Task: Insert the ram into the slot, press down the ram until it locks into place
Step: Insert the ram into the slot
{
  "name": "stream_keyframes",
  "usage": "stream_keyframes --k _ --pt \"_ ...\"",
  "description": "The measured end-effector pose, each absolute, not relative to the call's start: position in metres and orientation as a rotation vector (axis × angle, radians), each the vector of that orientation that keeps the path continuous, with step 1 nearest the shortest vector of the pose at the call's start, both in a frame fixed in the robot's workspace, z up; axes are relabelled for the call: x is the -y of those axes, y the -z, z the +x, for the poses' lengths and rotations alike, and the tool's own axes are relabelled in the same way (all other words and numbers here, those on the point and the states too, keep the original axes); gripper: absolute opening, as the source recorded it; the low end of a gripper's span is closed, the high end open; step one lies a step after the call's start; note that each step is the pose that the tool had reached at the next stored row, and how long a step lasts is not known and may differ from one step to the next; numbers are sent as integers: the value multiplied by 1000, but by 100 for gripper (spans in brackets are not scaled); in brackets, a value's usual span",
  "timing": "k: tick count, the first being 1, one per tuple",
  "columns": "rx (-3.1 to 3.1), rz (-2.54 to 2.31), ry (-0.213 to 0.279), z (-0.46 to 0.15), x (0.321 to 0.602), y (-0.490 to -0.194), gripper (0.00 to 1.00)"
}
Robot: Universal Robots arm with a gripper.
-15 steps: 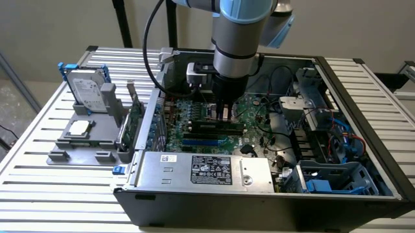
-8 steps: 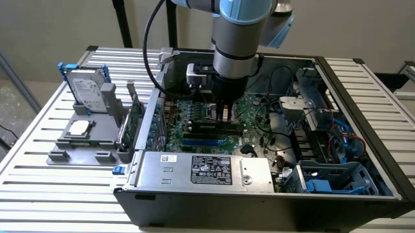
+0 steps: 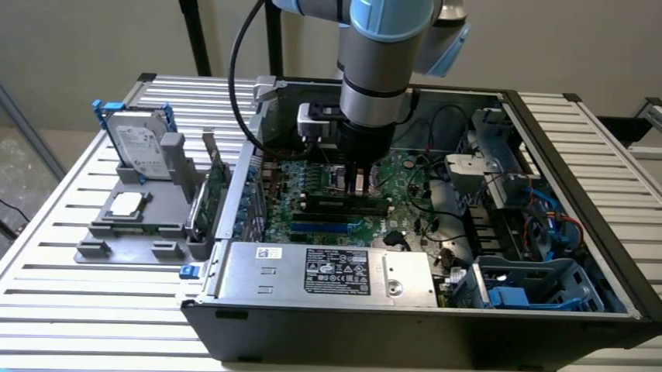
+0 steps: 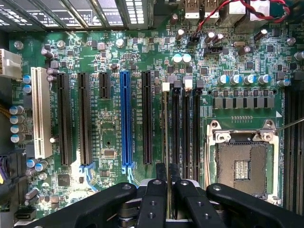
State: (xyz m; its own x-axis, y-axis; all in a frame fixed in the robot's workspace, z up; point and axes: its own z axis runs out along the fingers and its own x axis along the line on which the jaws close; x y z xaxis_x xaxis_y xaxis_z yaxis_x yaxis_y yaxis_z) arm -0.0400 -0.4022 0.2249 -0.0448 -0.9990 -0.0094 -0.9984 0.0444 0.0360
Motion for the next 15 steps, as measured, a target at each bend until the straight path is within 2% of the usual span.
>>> stream_keyframes --k 15 --pt "2254 2161 50 -40 402 -224 14"
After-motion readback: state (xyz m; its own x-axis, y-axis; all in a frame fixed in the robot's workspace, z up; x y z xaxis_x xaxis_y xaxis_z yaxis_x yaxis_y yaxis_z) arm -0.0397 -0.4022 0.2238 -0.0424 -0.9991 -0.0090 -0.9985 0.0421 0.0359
